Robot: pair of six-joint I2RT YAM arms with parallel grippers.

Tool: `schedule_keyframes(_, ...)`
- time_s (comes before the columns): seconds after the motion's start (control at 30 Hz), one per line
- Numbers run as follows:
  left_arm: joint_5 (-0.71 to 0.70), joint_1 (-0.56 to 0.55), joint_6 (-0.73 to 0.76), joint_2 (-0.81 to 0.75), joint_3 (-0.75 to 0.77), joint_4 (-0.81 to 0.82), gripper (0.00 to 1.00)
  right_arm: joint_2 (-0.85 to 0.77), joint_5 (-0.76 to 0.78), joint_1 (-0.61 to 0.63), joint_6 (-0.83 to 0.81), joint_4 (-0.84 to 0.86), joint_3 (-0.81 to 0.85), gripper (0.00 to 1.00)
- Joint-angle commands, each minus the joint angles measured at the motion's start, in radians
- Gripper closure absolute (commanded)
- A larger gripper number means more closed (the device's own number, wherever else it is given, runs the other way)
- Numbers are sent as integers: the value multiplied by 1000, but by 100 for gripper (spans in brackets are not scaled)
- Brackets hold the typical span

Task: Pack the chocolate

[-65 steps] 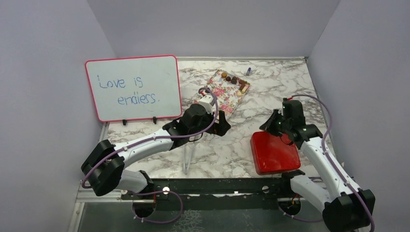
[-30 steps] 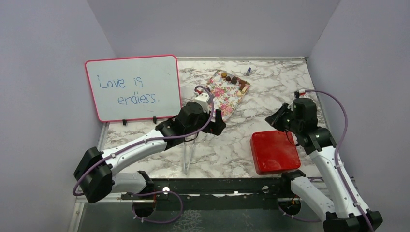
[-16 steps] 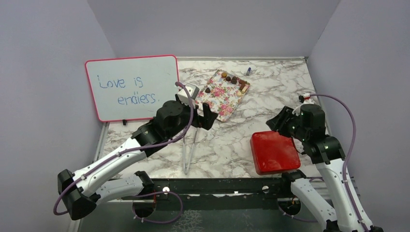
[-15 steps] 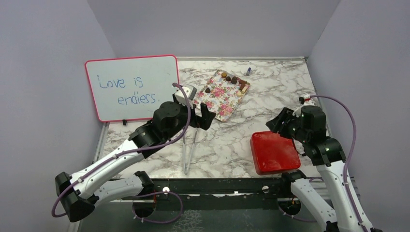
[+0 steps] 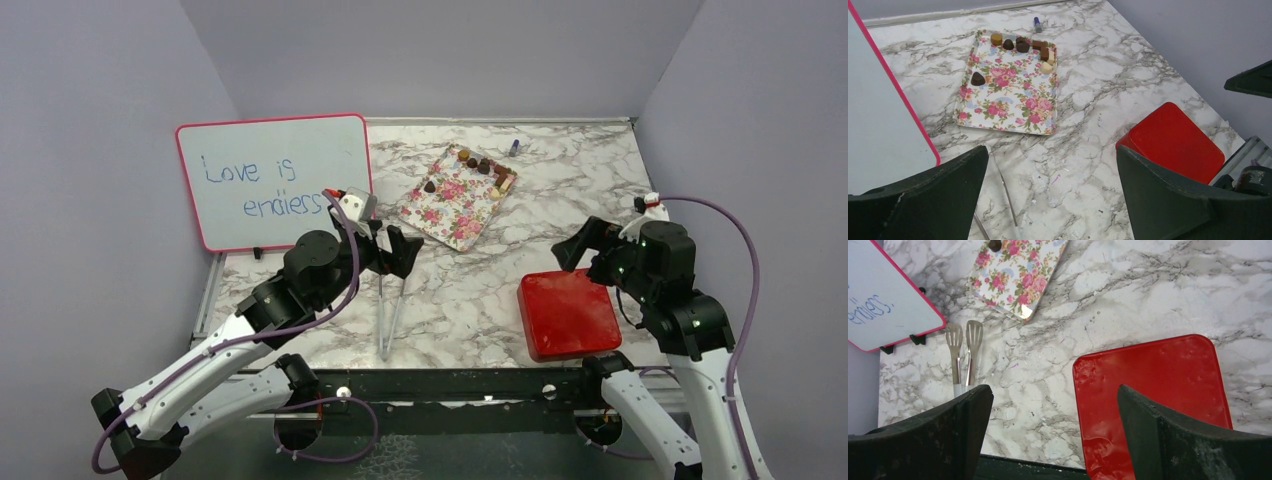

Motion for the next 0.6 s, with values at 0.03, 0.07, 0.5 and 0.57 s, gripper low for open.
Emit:
schedule_keyframes(0.03,54,-1,-20,-2,-13,22,1,-64,-10,2,-69,48,22,0)
schedule_keyframes(0.07,55,-1,-20,-2,-6,20,1,-72,-23,2,-78,54,30,0)
schedule_keyframes(0.5,21,-1,-57,-63,-6,11,1,-208,-129,2,-68,111,21,0)
schedule_keyframes(0.57,37,-1,-73,-69,-7,13,1,-227,-132,2,-57,114,3,0)
